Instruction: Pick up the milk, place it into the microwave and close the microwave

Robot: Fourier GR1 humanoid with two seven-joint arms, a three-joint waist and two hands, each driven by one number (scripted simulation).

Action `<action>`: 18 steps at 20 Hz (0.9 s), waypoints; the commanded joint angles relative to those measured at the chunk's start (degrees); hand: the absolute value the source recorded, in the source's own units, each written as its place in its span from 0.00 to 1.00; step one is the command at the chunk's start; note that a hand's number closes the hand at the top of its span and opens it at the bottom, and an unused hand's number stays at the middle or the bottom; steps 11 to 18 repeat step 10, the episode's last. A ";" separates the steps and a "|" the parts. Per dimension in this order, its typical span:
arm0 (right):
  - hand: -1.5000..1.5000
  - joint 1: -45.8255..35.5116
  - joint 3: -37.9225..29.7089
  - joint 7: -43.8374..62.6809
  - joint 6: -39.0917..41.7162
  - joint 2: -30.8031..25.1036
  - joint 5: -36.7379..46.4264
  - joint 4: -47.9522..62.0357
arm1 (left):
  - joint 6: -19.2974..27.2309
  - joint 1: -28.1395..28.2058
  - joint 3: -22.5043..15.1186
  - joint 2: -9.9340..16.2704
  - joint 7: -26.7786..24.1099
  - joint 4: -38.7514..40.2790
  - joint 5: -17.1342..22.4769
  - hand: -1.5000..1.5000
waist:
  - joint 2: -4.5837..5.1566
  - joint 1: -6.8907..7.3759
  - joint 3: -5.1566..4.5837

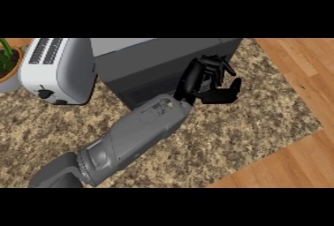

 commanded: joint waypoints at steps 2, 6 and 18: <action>0.00 1.29 -1.48 0.83 -0.89 -0.14 -1.15 -0.99 | 2.80 3.29 3.05 4.70 -0.68 9.43 1.21 0.00 | 0.40 3.09 -0.26; 0.00 2.43 -2.69 1.26 -1.08 -0.49 -1.55 -1.76 | 0.83 3.65 2.84 5.48 -0.48 9.54 2.75 0.00 | 0.10 4.46 -0.27; 0.00 3.55 -3.21 1.58 -1.41 -0.05 -2.46 -2.90 | 0.21 3.66 1.83 5.15 -1.48 9.83 3.21 0.00 | 0.11 4.86 -0.17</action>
